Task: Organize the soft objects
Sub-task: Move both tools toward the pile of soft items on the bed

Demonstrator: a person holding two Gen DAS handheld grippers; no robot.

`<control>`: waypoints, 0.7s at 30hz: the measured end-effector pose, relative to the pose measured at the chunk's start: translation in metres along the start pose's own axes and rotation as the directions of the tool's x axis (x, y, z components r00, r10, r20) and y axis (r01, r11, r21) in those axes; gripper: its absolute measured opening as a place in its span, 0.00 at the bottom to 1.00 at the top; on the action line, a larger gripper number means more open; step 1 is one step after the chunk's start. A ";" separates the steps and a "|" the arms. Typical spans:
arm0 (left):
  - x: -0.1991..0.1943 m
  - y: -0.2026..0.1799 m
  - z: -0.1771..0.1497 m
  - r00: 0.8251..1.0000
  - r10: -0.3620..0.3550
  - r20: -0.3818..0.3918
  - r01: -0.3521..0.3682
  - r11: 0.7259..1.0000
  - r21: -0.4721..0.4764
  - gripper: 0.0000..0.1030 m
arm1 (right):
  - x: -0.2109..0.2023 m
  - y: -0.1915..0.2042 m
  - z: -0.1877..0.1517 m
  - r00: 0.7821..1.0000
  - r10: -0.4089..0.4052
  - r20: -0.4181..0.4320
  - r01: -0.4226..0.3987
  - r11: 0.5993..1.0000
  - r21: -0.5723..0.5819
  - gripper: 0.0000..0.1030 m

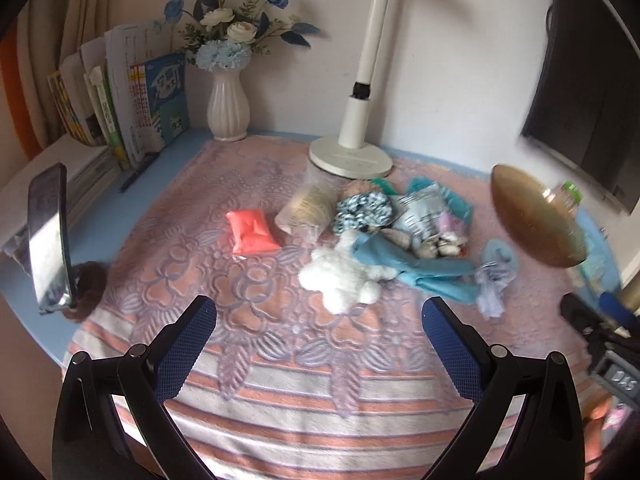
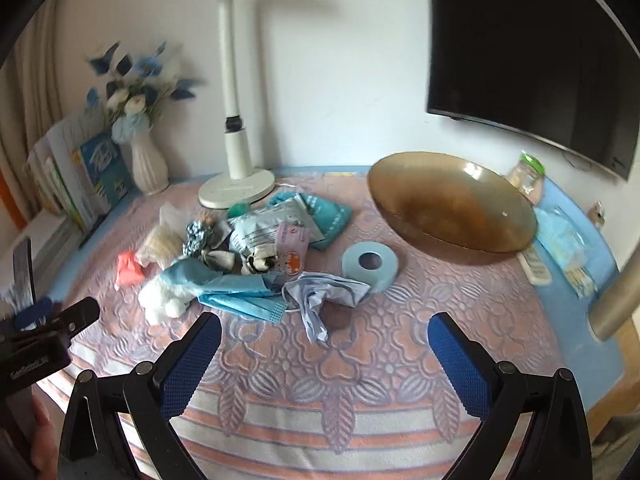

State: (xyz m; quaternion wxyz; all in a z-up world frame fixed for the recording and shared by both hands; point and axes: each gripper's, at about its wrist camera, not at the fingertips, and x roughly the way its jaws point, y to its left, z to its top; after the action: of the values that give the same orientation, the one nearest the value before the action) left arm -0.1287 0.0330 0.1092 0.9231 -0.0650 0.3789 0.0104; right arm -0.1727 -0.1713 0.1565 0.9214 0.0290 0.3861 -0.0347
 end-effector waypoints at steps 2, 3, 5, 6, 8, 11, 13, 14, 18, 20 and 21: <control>-0.008 -0.002 -0.002 0.999 -0.042 0.018 0.042 0.999 -0.011 0.99 | 0.002 -0.007 -0.001 0.999 0.019 -0.029 -0.019 1.000 0.014 1.00; -0.012 -0.007 -0.005 0.999 -0.042 0.032 0.042 0.999 -0.001 0.99 | 0.001 -0.006 0.000 0.999 0.029 -0.041 -0.028 0.999 0.019 1.00; -0.020 -0.019 -0.006 0.999 -0.020 0.050 0.018 0.999 0.044 0.99 | -0.007 -0.009 0.004 0.998 0.029 -0.056 -0.028 0.999 0.020 1.00; -0.021 -0.025 -0.006 0.998 -0.014 0.057 0.010 0.998 0.064 0.99 | 0.000 -0.009 0.003 0.998 0.030 -0.056 -0.029 0.999 0.017 1.00; -0.023 -0.031 -0.007 0.997 -0.021 0.069 0.016 0.997 0.081 0.99 | 0.003 -0.006 -0.005 0.998 0.028 -0.050 -0.028 1.000 0.006 1.00; -0.018 -0.034 -0.008 0.997 -0.050 0.065 0.046 0.997 0.069 0.99 | 0.017 -0.008 -0.008 0.999 0.019 -0.039 -0.020 0.999 -0.025 1.00; -0.012 -0.034 -0.010 0.997 -0.055 0.054 0.051 0.997 0.058 0.99 | 0.020 -0.006 -0.009 0.999 0.011 -0.048 -0.013 0.999 -0.034 1.00; -0.007 -0.033 -0.010 0.998 -0.052 0.040 0.050 0.997 0.054 0.99 | 0.022 -0.004 -0.009 0.998 0.006 -0.057 -0.008 0.999 -0.039 1.00; 0.005 -0.032 -0.013 0.999 -0.041 0.011 0.041 0.999 0.036 0.99 | 0.036 -0.002 -0.014 0.996 0.015 -0.090 -0.018 0.999 -0.037 1.00; 0.007 -0.030 -0.013 0.999 -0.045 0.004 0.045 0.999 0.030 0.99 | 0.042 0.000 -0.016 0.994 0.023 -0.104 -0.027 0.999 -0.037 1.00; 0.008 -0.029 -0.013 0.999 -0.040 0.005 0.040 0.999 0.027 0.99 | 0.043 0.000 -0.017 0.994 0.024 -0.108 -0.029 0.999 -0.041 1.00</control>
State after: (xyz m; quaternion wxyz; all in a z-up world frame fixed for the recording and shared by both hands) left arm -0.1305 0.0023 0.0976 0.9249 -0.0601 0.3752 -0.0130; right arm -0.1546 -0.1718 0.1134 0.9000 0.0162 0.4354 -0.0125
